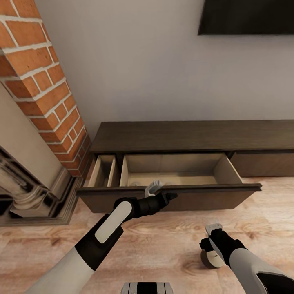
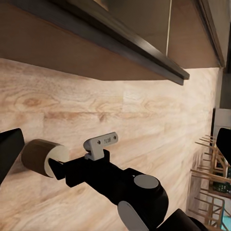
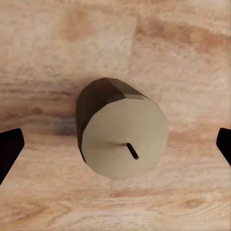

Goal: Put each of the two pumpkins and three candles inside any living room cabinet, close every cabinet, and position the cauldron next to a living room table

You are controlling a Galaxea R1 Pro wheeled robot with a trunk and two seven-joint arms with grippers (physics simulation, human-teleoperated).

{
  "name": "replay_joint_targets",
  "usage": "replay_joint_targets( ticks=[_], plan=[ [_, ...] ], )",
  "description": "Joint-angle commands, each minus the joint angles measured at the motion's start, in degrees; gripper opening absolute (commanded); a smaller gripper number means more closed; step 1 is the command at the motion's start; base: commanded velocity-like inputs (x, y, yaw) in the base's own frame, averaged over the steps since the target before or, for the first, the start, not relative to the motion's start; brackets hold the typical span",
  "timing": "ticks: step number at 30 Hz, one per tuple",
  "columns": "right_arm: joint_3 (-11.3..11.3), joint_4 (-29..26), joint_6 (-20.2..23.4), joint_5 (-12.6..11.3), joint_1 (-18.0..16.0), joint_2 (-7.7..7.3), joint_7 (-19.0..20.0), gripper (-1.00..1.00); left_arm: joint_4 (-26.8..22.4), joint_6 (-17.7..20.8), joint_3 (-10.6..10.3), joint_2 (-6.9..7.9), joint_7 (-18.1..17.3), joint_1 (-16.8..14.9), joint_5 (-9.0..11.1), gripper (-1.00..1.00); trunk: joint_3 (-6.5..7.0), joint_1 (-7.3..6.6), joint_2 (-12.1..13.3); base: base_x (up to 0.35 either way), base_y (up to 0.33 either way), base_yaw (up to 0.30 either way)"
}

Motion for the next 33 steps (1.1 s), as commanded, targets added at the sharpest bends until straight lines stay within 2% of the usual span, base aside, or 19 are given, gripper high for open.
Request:
replay_joint_targets(
  ticks=[1,14,17,20,27,33],
  plan=[
    [-0.09,0.00,-0.01,0.00,0.00,0.00,-0.06,1.00,0.01,0.00,0.00,0.00,0.00,0.00,0.01,1.00,-0.18,0.22,-0.42,0.000,0.000,0.000],
    [-0.24,0.00,-0.01,0.00,0.00,-0.11,-0.42,1.00,-0.01,0.04,-0.11,-0.08,0.00,0.00,-0.08,1.00,-2.52,3.08,-5.63,0.000,0.000,0.000],
    [-0.24,0.00,-0.04,0.07,-0.02,-0.23,-2.41,1.00,-0.01,0.04,-0.12,-0.06,0.00,0.00,-0.08,1.00,-3.07,3.68,-6.72,0.000,0.000,0.000],
    [-0.24,0.00,-0.20,0.09,-0.02,-0.32,-4.53,1.00,-0.01,0.00,-0.18,0.26,-0.07,0.00,-0.08,1.00,-3.29,3.71,-6.74,0.000,0.000,0.000],
    [-0.24,0.00,-0.29,0.09,0.00,-0.36,-4.85,1.00,0.03,-0.19,-0.26,0.81,-0.23,0.00,-0.11,1.00,-3.29,3.71,-6.74,0.004,-0.020,0.000],
    [-0.24,0.00,-0.31,0.09,0.00,-0.30,-4.84,1.00,0.07,-0.15,-0.27,0.87,-0.26,0.00,-0.16,1.00,-3.29,3.71,-6.74,0.010,-0.256,0.000]
  ],
)
